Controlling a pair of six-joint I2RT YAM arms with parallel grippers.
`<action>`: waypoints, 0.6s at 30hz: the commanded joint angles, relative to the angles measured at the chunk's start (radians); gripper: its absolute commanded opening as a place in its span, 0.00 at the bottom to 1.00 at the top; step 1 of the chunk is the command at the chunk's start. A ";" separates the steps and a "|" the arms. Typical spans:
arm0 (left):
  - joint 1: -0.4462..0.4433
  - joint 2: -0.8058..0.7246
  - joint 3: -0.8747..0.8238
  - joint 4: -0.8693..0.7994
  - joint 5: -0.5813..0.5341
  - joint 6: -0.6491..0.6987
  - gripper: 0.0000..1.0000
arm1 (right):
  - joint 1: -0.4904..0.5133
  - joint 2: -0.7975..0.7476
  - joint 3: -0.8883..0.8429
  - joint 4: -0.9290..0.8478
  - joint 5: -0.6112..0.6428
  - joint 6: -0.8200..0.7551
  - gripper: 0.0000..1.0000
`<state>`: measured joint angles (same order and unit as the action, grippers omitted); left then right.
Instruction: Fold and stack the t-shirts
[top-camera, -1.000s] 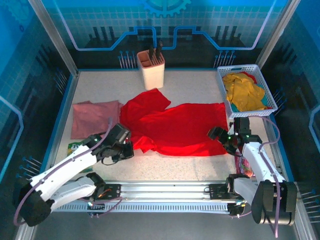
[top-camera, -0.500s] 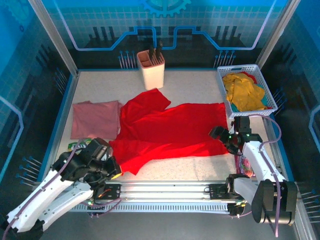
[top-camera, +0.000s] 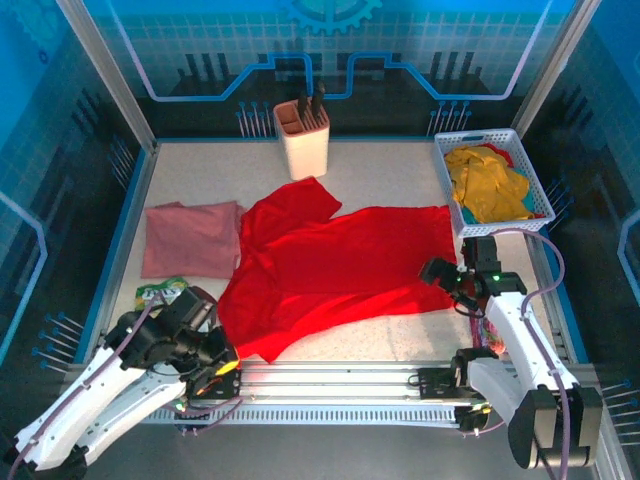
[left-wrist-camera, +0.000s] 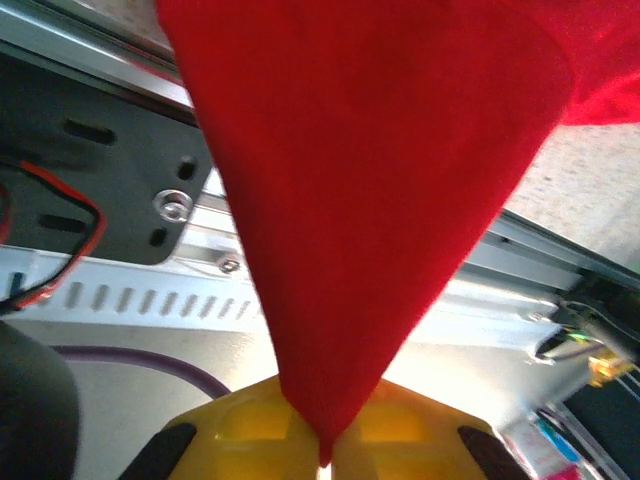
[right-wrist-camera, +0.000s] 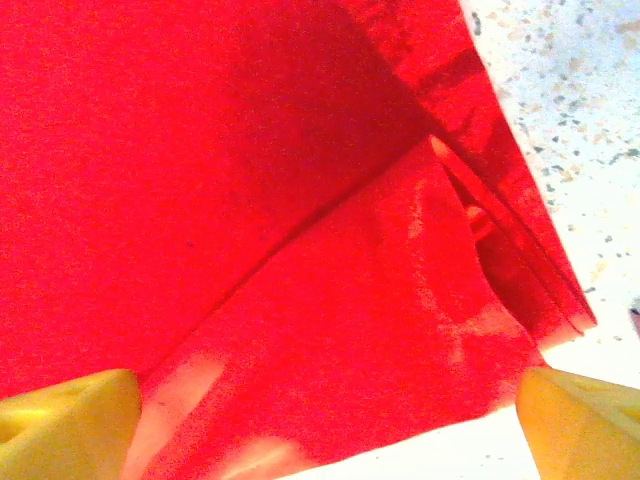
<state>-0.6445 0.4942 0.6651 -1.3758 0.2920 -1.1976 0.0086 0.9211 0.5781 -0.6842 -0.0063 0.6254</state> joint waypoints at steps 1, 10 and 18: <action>-0.005 0.056 0.042 -0.149 -0.080 0.064 0.13 | 0.013 0.007 0.013 -0.080 0.097 0.020 0.95; -0.005 0.141 0.141 -0.100 -0.145 0.115 0.51 | 0.005 0.046 0.063 -0.056 0.190 0.013 0.87; 0.046 0.324 0.206 0.321 -0.184 0.240 0.53 | -0.006 0.277 0.150 0.039 0.151 -0.069 0.69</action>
<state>-0.6285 0.7479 0.8314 -1.2282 0.1452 -1.0470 0.0063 1.1408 0.6827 -0.6743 0.1421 0.5903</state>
